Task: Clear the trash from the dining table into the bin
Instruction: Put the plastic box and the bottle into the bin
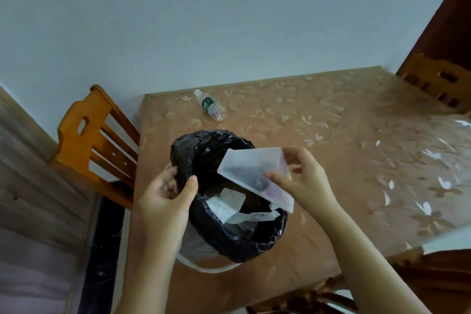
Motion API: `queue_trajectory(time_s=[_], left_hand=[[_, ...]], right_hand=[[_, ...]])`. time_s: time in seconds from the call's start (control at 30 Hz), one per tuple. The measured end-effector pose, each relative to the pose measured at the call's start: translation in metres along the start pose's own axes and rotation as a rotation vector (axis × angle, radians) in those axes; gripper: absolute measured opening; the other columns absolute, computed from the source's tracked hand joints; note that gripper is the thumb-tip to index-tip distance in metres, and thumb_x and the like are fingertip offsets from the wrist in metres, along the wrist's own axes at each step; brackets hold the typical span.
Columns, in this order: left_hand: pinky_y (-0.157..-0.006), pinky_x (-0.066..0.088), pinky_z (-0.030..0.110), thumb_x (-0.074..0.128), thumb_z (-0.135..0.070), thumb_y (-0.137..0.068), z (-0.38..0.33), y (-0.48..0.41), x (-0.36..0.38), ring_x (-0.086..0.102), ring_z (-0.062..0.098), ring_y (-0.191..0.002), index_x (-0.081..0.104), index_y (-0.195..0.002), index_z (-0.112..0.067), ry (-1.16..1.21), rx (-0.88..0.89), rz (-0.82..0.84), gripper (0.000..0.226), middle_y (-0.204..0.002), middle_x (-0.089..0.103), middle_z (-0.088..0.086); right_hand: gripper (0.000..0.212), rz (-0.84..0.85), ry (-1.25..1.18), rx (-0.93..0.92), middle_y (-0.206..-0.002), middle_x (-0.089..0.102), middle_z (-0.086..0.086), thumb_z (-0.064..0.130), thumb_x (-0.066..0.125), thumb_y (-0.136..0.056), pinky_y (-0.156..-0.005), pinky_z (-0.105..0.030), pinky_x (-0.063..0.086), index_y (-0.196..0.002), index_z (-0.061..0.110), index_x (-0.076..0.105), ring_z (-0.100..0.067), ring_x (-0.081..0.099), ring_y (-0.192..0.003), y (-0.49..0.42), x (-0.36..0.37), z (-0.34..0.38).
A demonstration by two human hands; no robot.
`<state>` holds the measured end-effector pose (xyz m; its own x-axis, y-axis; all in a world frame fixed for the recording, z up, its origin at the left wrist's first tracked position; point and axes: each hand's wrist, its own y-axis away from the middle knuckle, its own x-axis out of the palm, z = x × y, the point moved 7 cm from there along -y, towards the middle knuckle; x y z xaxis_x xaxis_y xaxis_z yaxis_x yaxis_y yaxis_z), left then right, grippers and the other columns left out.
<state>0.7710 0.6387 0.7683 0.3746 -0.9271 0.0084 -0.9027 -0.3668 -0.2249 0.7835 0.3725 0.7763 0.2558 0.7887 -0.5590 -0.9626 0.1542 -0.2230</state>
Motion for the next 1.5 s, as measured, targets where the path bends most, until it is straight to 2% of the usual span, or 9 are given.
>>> queue_trajectory(time_s=[0.1,0.23,0.4,0.53,0.67,0.77,0.9,1.2,1.5], left_hand=[[-0.058,0.045,0.004,0.070,-0.006,-0.075,-0.004,0.005,-0.007,0.063,-0.010,-0.073,0.063,-0.085,-0.035,0.027,-0.001,0.001,0.032,-0.070,0.066,-0.034],[-0.062,0.047,0.007,0.070,-0.006,-0.076,-0.011,0.009,-0.019,0.064,-0.007,-0.079,0.063,-0.081,-0.036,0.055,-0.030,-0.010,0.031,-0.075,0.071,-0.021],[-0.063,0.049,0.009,0.072,-0.008,-0.074,-0.012,0.012,-0.049,0.064,-0.006,-0.083,0.063,-0.087,-0.031,0.095,-0.089,-0.139,0.028,-0.092,0.065,-0.010],[-0.073,0.049,0.025,0.073,-0.012,-0.074,-0.009,0.017,-0.081,0.063,0.012,-0.089,0.064,-0.092,-0.029,0.061,-0.125,-0.261,0.027,-0.096,0.067,0.002],[-0.073,0.047,0.026,0.073,-0.014,-0.074,-0.002,0.026,-0.119,0.061,0.019,-0.090,0.067,-0.097,-0.021,-0.006,-0.148,-0.398,0.024,-0.095,0.065,0.017],[-0.061,0.047,0.012,0.073,-0.013,-0.074,-0.002,0.038,-0.150,0.058,0.000,-0.067,0.067,-0.095,-0.021,-0.010,-0.149,-0.514,0.023,-0.076,0.062,-0.001],[-0.056,0.045,0.007,0.070,-0.008,-0.077,-0.004,0.052,-0.199,0.053,-0.003,-0.055,0.066,-0.092,-0.017,0.004,-0.160,-0.607,0.017,-0.068,0.055,-0.005],[-0.057,0.047,0.009,0.068,-0.003,-0.078,-0.002,0.057,-0.335,0.057,-0.001,-0.058,0.066,-0.086,-0.019,0.023,-0.174,-0.700,0.018,-0.073,0.059,0.000],[-0.056,0.045,0.008,0.074,-0.013,-0.072,0.002,0.011,-0.438,0.057,-0.005,-0.060,0.062,-0.081,-0.032,-0.049,-0.115,-0.586,0.025,-0.069,0.060,-0.012]], right_hand=[[0.051,0.101,0.053,-0.064,-0.098,0.050,0.014,0.042,0.072,-0.068,-0.069,-0.004,0.035,-0.111,0.024,0.051,-0.003,0.050,-0.089,0.005,0.028,0.023],[0.054,0.231,0.064,-0.136,-0.110,0.054,0.004,0.037,0.070,-0.074,-0.082,-0.016,0.039,-0.120,0.020,0.050,-0.009,0.051,-0.099,0.008,0.068,0.054],[0.047,0.341,0.100,-0.237,-0.119,0.054,0.003,0.034,0.063,-0.081,-0.076,0.002,0.031,-0.123,0.020,0.050,-0.006,0.049,-0.106,0.020,0.091,0.075],[0.037,0.258,0.147,-0.287,-0.117,0.055,0.002,0.030,0.058,-0.085,-0.085,-0.014,0.034,-0.120,0.019,0.052,-0.010,0.048,-0.108,0.024,0.081,0.077],[0.033,0.150,0.305,-0.380,-0.116,0.060,-0.010,0.021,0.062,-0.083,-0.090,-0.036,0.044,-0.114,0.008,0.057,-0.027,0.053,-0.109,0.025,0.079,0.072],[0.034,0.156,0.350,-0.386,-0.115,0.060,-0.013,0.018,0.063,-0.081,-0.087,-0.043,0.048,-0.112,0.005,0.058,-0.032,0.054,-0.108,0.025,0.091,0.070],[0.034,0.210,0.333,-0.398,-0.115,0.061,-0.012,0.018,0.063,-0.081,-0.086,-0.042,0.047,-0.112,0.006,0.059,-0.032,0.053,-0.108,0.037,0.126,0.087],[0.035,0.307,0.314,-0.416,-0.120,0.058,-0.008,0.023,0.061,-0.083,-0.090,-0.041,0.045,-0.115,0.012,0.058,-0.027,0.051,-0.111,0.102,0.236,0.167],[0.029,0.256,0.274,-0.325,-0.119,0.057,-0.009,0.024,0.059,-0.084,-0.089,-0.041,0.045,-0.111,0.013,0.059,-0.028,0.050,-0.110,0.139,0.317,0.247]])
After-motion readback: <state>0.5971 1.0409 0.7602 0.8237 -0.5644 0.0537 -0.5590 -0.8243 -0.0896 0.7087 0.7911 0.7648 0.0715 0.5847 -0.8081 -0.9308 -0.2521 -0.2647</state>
